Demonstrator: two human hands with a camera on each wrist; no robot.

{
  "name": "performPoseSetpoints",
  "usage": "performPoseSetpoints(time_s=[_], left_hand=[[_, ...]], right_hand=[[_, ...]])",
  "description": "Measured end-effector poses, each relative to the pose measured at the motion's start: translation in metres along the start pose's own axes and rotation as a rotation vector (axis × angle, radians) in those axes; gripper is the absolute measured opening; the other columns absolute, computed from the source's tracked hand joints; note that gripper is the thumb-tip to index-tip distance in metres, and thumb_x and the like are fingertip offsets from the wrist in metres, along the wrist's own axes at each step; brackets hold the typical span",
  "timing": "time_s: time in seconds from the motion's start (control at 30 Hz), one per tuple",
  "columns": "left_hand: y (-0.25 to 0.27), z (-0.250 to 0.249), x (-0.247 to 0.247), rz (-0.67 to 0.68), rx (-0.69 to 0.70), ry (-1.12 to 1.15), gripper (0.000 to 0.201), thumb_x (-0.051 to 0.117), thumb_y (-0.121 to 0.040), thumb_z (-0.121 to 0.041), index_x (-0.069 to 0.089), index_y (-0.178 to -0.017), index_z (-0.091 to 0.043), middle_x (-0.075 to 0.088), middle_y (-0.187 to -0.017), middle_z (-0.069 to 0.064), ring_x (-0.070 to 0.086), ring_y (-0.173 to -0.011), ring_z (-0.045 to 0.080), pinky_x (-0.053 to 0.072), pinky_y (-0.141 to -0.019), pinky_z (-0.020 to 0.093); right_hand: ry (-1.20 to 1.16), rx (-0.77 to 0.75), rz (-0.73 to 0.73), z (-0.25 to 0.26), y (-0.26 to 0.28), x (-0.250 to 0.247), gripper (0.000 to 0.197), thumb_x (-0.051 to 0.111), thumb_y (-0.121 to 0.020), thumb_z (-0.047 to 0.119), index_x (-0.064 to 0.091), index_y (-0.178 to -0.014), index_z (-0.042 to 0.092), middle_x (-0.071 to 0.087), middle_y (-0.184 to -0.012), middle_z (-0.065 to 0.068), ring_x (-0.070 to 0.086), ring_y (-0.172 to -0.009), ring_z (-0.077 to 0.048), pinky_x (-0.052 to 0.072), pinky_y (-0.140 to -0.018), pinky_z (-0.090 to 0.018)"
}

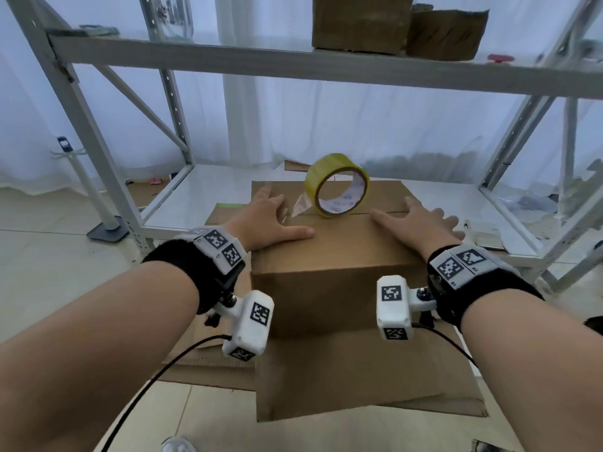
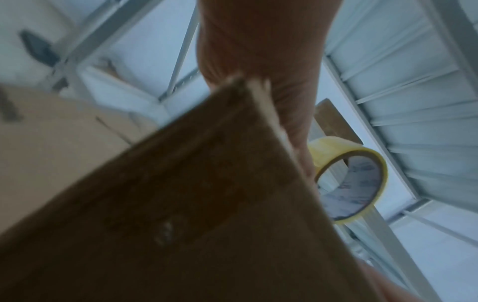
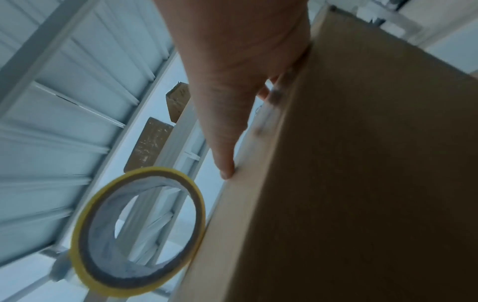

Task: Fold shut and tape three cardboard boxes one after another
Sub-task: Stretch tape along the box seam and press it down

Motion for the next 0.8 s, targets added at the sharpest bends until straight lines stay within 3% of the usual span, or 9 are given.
performPoseSetpoints(time_s=[0.13, 0.23, 0.4, 0.53, 0.6, 0.7, 0.8], left_hand=[[-0.001, 0.026, -0.016, 0.039, 0.024, -0.029, 0.104, 0.068, -0.073, -0.060, 0.021, -0.151, -0.010, 0.003, -0.161, 0.001, 0.011, -0.146, 0.018, 0.012, -0.116, 0.030], [-0.002, 0.042, -0.004, 0.067, 0.034, -0.005, 0.103, 0.067, -0.072, -0.063, 0.024, -0.151, -0.012, 0.009, -0.160, -0.003, 0.014, -0.146, 0.016, 0.013, -0.117, 0.031], [-0.006, 0.040, 0.000, 0.043, 0.101, 0.032, 0.073, 0.066, -0.080, -0.055, 0.045, -0.140, -0.020, 0.040, -0.146, -0.002, 0.036, -0.133, 0.015, 0.028, -0.108, 0.028], [-0.005, 0.038, -0.001, 0.026, 0.124, 0.037, 0.069, 0.064, -0.081, -0.055, 0.048, -0.139, -0.021, 0.043, -0.144, -0.003, 0.038, -0.131, 0.015, 0.030, -0.109, 0.030], [-0.004, 0.038, -0.001, 0.028, 0.131, 0.035, 0.071, 0.063, -0.080, -0.057, 0.047, -0.139, -0.022, 0.041, -0.146, -0.004, 0.036, -0.133, 0.015, 0.029, -0.111, 0.031], [-0.003, 0.039, -0.002, 0.021, 0.134, 0.004, 0.072, 0.061, -0.081, -0.059, 0.046, -0.140, -0.022, 0.037, -0.149, -0.005, 0.032, -0.136, 0.016, 0.026, -0.113, 0.033], [-0.003, 0.042, -0.001, 0.021, 0.093, 0.010, 0.075, 0.059, -0.076, -0.068, 0.053, -0.134, -0.020, 0.047, -0.140, -0.002, 0.042, -0.128, 0.017, 0.033, -0.108, 0.033]], right_hand=[[-0.034, -0.064, 0.118, 0.017, 0.005, 0.011, 0.098, 0.051, -0.068, 0.085, 0.012, -0.149, 0.047, 0.017, -0.152, -0.015, 0.016, -0.138, -0.040, 0.021, -0.109, -0.052], [-0.009, -0.084, 0.216, 0.022, 0.004, 0.018, 0.100, 0.059, -0.067, 0.080, 0.011, -0.148, 0.050, 0.010, -0.154, -0.017, 0.014, -0.140, -0.041, 0.021, -0.112, -0.050], [-0.023, -0.064, 0.130, 0.030, 0.000, 0.025, 0.098, 0.067, -0.062, 0.077, 0.029, -0.146, 0.044, 0.026, -0.146, -0.015, 0.024, -0.134, -0.039, 0.026, -0.110, -0.052], [0.077, -0.088, 0.088, 0.045, 0.000, 0.016, 0.100, 0.065, -0.062, 0.078, 0.035, -0.145, 0.032, 0.026, -0.148, -0.017, 0.022, -0.136, -0.040, 0.021, -0.111, -0.052], [-0.091, -0.264, 0.031, 0.078, 0.012, 0.004, 0.102, 0.061, -0.065, 0.079, 0.028, -0.147, 0.028, 0.013, -0.156, -0.016, 0.010, -0.144, -0.036, 0.012, -0.116, -0.053], [-0.453, -0.659, -0.019, 0.147, 0.047, -0.011, 0.095, 0.051, -0.067, 0.079, 0.028, -0.147, 0.033, 0.005, -0.161, -0.003, 0.004, -0.148, -0.021, 0.012, -0.116, -0.044], [-0.133, -0.840, -0.093, 0.199, 0.065, -0.003, 0.090, 0.053, -0.073, 0.078, 0.037, -0.144, 0.025, 0.030, -0.154, -0.004, 0.022, -0.143, -0.023, 0.022, -0.114, -0.041]])
Point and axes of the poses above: each hand's wrist, its own y-axis away from the middle knuckle, its own x-axis out of the palm, z = x × y, the point moved 6 cm from there along -y, towards the middle knuckle
